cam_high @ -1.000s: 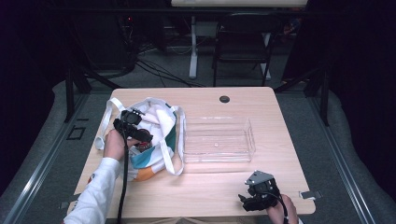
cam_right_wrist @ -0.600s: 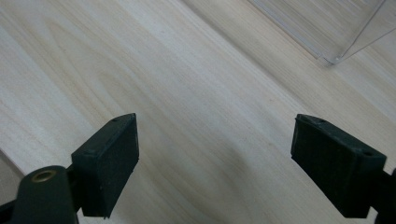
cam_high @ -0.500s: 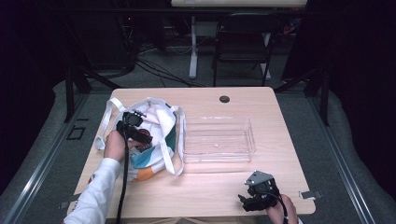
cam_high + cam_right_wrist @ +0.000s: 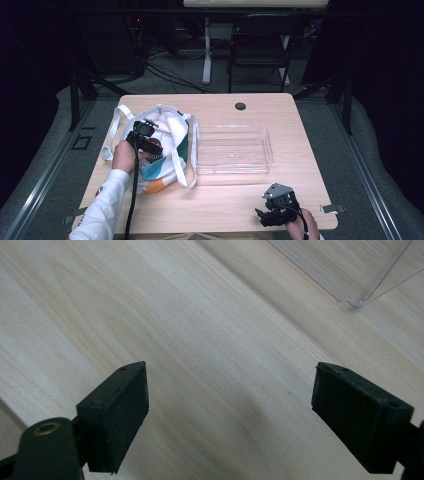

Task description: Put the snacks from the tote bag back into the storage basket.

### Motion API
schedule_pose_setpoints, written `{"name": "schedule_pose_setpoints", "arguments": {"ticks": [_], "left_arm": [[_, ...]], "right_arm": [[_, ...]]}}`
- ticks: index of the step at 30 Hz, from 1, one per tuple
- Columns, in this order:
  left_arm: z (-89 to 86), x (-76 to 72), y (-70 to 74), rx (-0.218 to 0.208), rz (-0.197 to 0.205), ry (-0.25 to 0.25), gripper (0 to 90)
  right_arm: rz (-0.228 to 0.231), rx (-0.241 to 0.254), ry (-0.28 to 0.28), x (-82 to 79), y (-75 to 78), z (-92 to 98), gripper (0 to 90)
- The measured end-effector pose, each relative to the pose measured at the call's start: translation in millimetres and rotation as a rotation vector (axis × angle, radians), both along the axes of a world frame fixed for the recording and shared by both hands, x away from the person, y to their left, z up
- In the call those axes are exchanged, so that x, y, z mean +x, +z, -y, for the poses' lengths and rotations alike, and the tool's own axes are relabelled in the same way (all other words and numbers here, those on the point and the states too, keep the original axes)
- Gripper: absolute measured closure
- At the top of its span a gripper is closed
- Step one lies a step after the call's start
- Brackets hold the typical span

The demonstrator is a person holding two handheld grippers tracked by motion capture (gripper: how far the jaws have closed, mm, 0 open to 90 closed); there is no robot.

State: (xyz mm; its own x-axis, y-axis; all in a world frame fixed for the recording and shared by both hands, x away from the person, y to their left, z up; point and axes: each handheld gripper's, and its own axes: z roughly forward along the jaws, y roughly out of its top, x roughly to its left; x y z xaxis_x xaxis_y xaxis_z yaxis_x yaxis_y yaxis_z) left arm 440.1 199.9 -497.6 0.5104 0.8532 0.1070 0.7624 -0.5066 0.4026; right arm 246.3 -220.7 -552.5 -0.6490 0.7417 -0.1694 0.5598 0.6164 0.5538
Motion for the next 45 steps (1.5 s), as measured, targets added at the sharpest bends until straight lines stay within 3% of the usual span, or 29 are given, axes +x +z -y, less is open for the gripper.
{"name": "schedule_pose_setpoints", "arguments": {"ticks": [9,45], "left_arm": [[1.1,0.1,-2.4,0.000,-0.009,-0.003,25.4],[-0.3,-5.0,3.9,-0.020,0.003,-0.015,25.9]], "right_arm": [[0.000,0.001,0.003,-0.1,-0.1,0.0,14.7],[0.000,0.002,0.004,-0.4,0.8,0.4,14.7]]}}
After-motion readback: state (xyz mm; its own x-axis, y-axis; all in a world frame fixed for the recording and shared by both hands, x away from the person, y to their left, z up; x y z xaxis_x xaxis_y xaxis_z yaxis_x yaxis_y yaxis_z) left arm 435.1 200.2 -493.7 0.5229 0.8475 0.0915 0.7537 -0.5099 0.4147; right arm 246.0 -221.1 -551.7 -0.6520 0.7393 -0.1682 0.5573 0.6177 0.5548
